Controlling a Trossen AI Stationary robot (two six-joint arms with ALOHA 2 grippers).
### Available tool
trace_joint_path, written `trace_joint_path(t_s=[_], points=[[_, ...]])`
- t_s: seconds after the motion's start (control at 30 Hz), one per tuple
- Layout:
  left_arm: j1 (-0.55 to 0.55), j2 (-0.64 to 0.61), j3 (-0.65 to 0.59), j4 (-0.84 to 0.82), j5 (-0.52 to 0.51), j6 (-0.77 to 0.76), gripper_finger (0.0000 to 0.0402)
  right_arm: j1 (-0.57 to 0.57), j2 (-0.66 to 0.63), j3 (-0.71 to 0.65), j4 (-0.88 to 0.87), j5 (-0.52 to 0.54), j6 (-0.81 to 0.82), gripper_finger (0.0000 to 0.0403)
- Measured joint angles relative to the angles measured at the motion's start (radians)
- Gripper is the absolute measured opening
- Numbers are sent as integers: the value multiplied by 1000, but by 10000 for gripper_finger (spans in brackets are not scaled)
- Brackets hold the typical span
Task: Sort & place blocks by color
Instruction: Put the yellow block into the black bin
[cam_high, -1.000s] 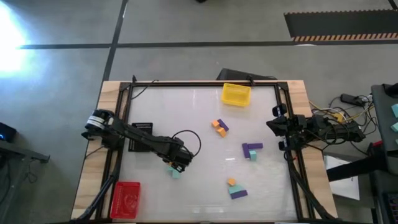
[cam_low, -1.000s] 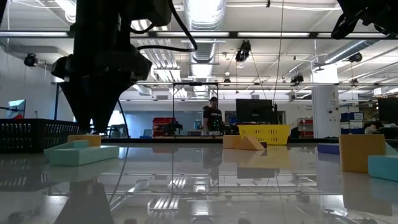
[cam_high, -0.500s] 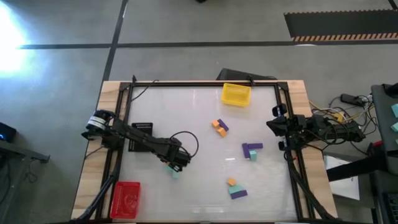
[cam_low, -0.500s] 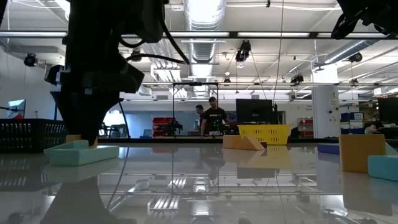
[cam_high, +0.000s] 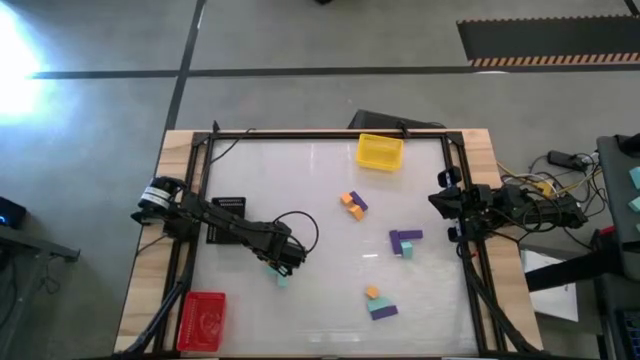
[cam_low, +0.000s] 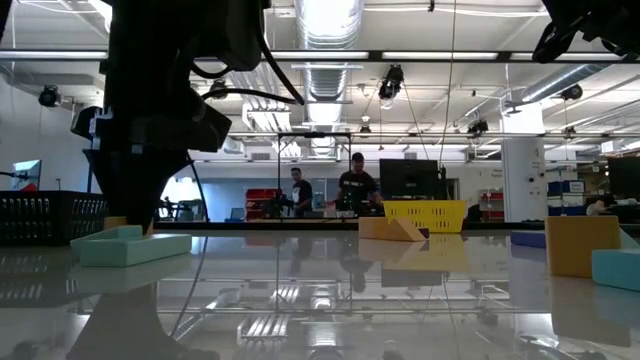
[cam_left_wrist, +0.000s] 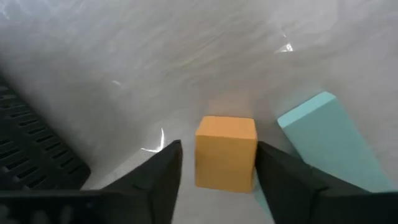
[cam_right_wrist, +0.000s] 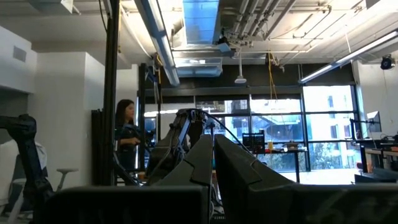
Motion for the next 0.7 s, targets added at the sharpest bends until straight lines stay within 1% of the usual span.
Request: trace_joint_path(t_s=[0.1, 0.17, 0.33, 0.47, 0.6, 0.7], points=[[0, 0, 0, 0, 0, 0, 130, 0, 0, 0, 0, 0, 0, 9], [0, 0, 1, -2, -1, 0, 109, 0, 0, 0, 0, 0, 0, 9], [0, -5, 22, -4, -2, 16, 108, 0, 0, 0, -1, 0, 2, 9], [0, -43, 60, -55, -13, 36, 109, 0, 0, 0, -6, 0, 4, 9], [2, -99, 99, -182, -54, 94, 116, 0, 0, 0, -10, 0, 13, 9], [6, -153, 111, -313, -64, 238, 118, 0, 0, 0, -11, 0, 12, 9]])
